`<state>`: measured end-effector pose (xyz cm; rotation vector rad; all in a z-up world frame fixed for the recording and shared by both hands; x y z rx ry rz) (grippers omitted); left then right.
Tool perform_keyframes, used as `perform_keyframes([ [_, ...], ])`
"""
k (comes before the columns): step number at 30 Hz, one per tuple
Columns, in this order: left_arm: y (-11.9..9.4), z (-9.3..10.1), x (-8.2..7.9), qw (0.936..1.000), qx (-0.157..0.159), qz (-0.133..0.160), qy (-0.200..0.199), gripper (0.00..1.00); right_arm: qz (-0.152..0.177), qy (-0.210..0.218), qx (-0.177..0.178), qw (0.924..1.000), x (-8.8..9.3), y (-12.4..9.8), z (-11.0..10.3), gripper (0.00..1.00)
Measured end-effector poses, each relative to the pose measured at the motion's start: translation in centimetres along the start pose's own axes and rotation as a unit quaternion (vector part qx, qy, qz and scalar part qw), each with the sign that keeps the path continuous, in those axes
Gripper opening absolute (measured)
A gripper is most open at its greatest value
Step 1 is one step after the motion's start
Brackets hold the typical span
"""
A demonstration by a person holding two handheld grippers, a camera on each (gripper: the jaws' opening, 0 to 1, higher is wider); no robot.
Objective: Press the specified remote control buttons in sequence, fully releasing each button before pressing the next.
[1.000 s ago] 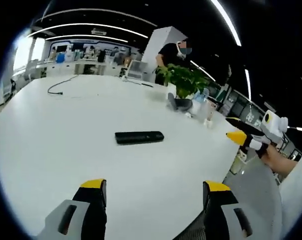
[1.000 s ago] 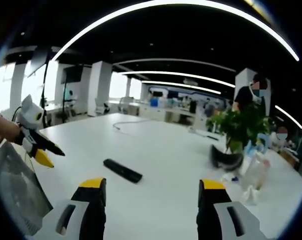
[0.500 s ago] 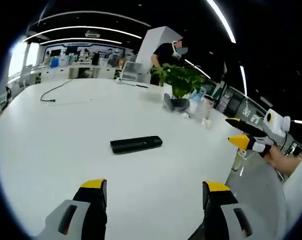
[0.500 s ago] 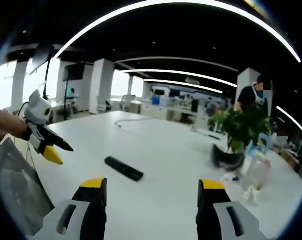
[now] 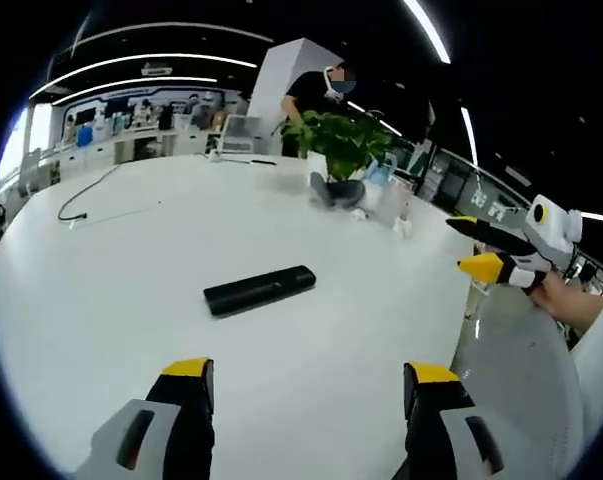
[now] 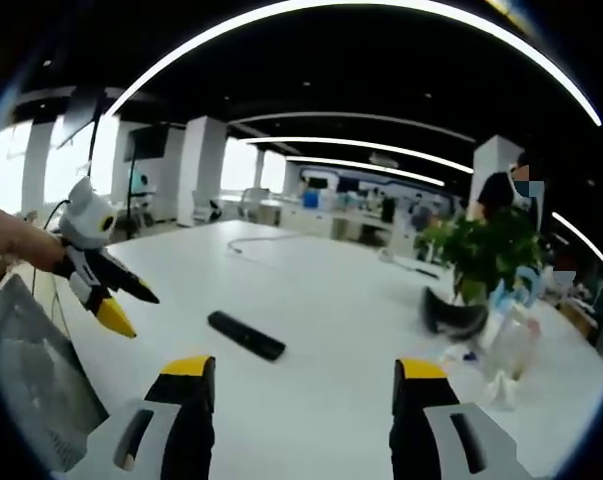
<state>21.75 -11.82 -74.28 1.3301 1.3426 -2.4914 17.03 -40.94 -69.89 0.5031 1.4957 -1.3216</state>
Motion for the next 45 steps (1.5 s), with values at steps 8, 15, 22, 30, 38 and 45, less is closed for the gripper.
perform_keyframes([
  [8,0.9,-0.3,-0.3,0.9999,0.013,-0.004,-0.002,0.8,-0.001,0.0,0.0,1.0,-0.2,0.0,-0.1,0.7],
  [15,1.4,-0.8,-0.7,0.9998,0.011,-0.01,0.014,0.79,-0.003,0.001,0.0,1.0,-0.2,0.1,-0.1,0.69],
  [22,2.1,-1.1,-1.2,0.9994,0.014,-0.016,0.028,0.79,-0.006,0.001,-0.003,1.0,-0.1,0.1,-0.1,0.69],
  [30,2.7,-1.8,-1.8,0.9983,0.015,-0.031,0.046,0.79,-0.011,-0.001,-0.005,0.9999,0.0,0.2,-0.2,0.69],
  [38,3.0,-2.3,-2.5,0.9979,0.018,-0.031,0.055,0.78,-0.016,-0.008,-0.011,0.9998,0.1,0.4,-0.3,0.68],
  [45,3.9,-2.1,-3.0,0.9977,0.024,-0.031,0.055,0.78,-0.016,-0.007,-0.009,0.9998,0.1,0.3,-0.3,0.68],
])
Point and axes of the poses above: the point that each gripper's makers call its tool centre point, and the gripper's own axes: y roughly forward along the fingers, z roughly to its right, x roughly out of its underside, the point moved 9 cm from there along -y, roughly backward along the fingers, and after that the axes turned 9 degrees about -z, right-handed, at the moved point
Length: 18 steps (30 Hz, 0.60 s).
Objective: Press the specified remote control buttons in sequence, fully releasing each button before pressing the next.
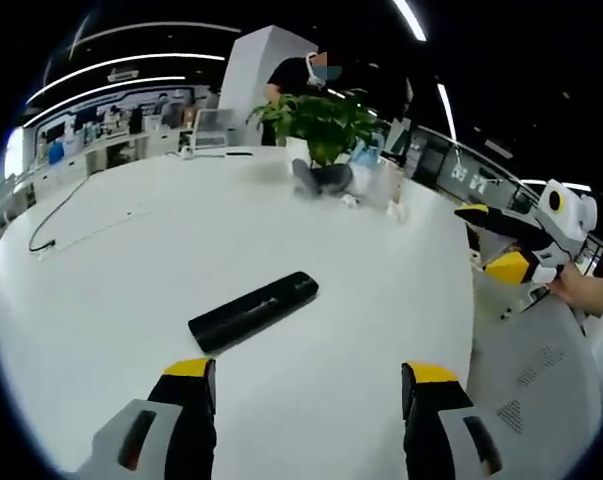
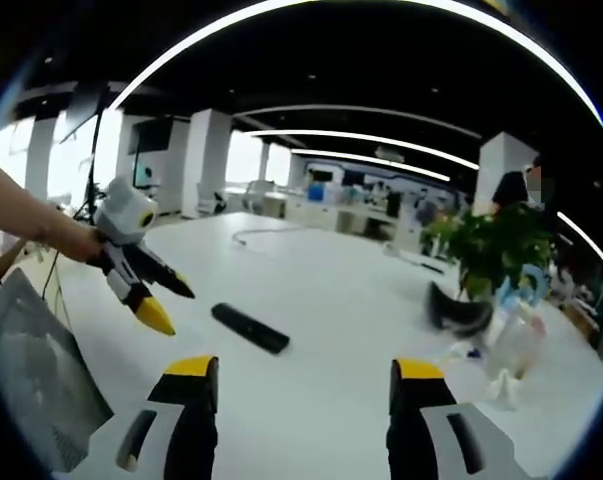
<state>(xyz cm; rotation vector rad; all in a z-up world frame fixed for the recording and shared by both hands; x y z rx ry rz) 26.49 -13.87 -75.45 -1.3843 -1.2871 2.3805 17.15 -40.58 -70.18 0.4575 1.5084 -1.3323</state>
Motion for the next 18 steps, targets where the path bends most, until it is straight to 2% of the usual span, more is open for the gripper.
perform_keyframes([
  [12,1.1,-0.8,-1.6,1.0,0.001,-0.003,0.001,0.77,0.0,0.003,0.003,1.0,-0.1,-0.1,0.1,0.67],
  [15,1.2,-0.9,-2.0,0.9991,-0.006,-0.015,0.038,0.77,-0.001,0.004,0.003,1.0,0.0,-0.1,0.1,0.67],
  [18,1.4,-0.9,-2.3,0.9989,-0.001,-0.019,0.043,0.77,-0.003,0.005,0.003,1.0,0.0,-0.1,0.1,0.67],
])
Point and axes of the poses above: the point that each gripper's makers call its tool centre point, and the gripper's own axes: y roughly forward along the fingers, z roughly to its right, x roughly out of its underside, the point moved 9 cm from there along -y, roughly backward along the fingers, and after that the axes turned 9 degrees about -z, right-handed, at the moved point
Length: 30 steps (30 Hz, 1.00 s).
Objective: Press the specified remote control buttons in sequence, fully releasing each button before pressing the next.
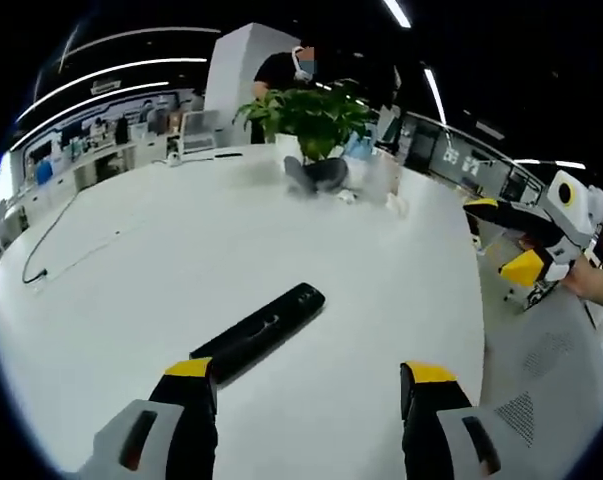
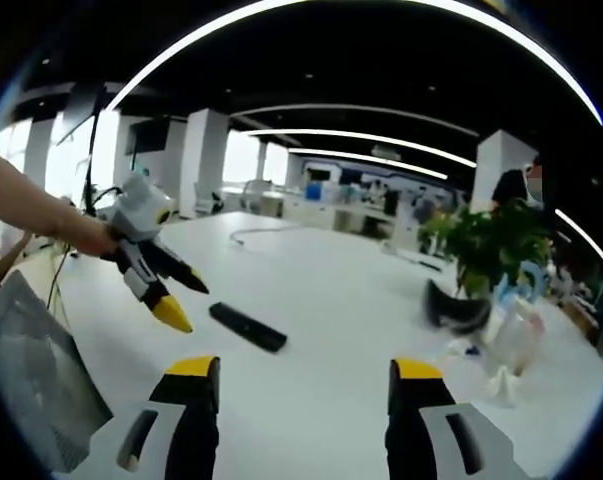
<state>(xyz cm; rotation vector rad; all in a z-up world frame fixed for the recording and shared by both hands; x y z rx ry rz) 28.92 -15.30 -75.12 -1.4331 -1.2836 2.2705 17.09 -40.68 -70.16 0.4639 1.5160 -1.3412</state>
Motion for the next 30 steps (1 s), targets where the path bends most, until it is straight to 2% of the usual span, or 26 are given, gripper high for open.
perform_keyframes([
  [6,0.3,-0.4,-0.9,1.0,0.005,0.005,0.0,0.77,-0.003,-0.001,0.0,1.0,0.0,0.0,0.0,0.66],
  [10,0.5,-0.8,-1.3,0.9998,0.001,-0.006,0.017,0.77,-0.004,0.002,0.0,1.0,0.1,0.0,0.1,0.66],
  [18,0.9,-1.6,-2.0,0.9997,0.004,-0.01,0.022,0.76,-0.008,0.005,-0.001,1.0,0.2,0.1,0.1,0.65],
  [30,2.1,-2.9,-2.6,0.9984,0.005,-0.036,0.044,0.76,-0.013,0.01,-0.001,0.9999,0.4,0.3,0.3,0.65],
])
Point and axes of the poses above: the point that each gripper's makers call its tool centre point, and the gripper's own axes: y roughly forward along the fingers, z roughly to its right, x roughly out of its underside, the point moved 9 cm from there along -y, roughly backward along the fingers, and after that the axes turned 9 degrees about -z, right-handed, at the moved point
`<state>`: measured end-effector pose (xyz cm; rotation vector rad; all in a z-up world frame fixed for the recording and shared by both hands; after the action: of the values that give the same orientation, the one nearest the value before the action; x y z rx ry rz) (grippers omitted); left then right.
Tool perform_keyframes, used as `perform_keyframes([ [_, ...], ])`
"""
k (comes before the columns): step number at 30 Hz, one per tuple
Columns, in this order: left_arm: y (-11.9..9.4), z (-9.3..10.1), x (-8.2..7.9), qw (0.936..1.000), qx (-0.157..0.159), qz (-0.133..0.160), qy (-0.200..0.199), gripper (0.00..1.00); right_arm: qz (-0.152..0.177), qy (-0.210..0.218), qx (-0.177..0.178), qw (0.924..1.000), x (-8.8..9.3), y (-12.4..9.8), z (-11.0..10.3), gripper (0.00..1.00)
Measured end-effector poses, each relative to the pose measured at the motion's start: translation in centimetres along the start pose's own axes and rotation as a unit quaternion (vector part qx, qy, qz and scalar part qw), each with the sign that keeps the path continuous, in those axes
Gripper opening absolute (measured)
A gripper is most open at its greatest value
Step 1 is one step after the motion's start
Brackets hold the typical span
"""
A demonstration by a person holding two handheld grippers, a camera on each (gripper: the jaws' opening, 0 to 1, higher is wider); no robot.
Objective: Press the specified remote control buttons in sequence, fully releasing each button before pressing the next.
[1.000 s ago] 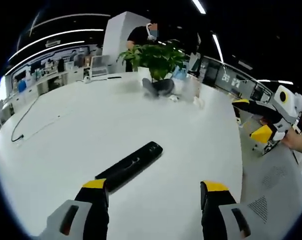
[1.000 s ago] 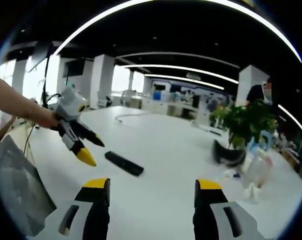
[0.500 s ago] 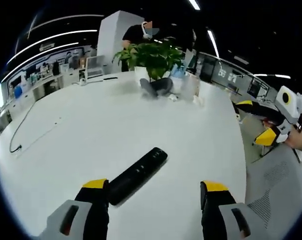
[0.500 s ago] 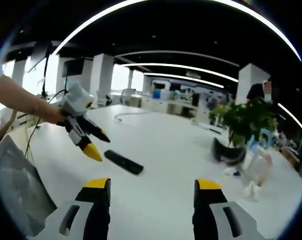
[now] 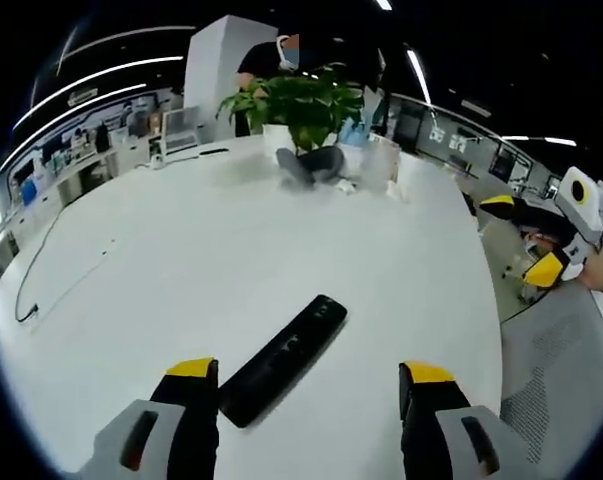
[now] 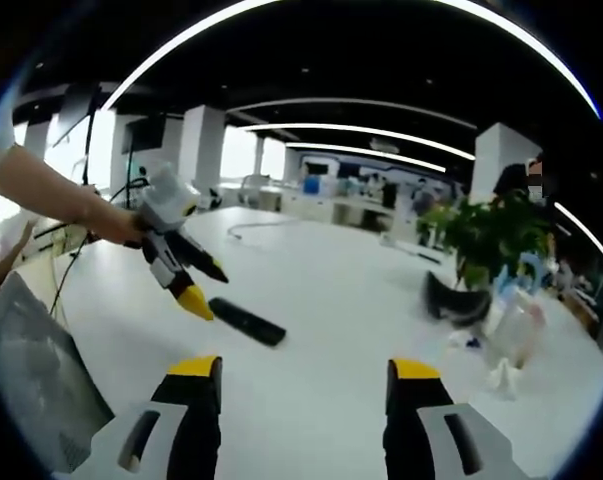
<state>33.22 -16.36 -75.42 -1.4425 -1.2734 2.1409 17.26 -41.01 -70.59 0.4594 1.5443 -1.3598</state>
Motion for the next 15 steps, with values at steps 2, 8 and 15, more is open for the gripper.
perform_keyframes([
  [2,0.2,-0.2,-0.1,1.0,0.003,-0.003,0.0,0.76,-0.001,0.001,-0.001,1.0,0.0,0.1,0.0,0.64],
  [8,0.9,-1.0,-0.1,0.9995,0.016,-0.001,-0.027,0.71,-0.005,0.0,-0.002,1.0,0.0,0.2,0.0,0.64],
  [15,1.7,-2.0,-0.2,0.9996,0.009,-0.02,-0.015,0.69,-0.008,0.005,0.001,1.0,0.0,0.2,0.1,0.64],
])
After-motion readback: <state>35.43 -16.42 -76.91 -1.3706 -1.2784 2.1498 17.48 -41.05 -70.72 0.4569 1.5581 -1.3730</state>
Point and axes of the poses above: the point that each gripper's makers call its tool centre point, and the gripper's own axes: y roughly forward along the fingers, z roughly to its right, x roughly out of its underside, the point moved 9 cm from there along -y, roughly backward along the fingers, and after that the axes turned 9 degrees about -z, right-handed, at the moved point
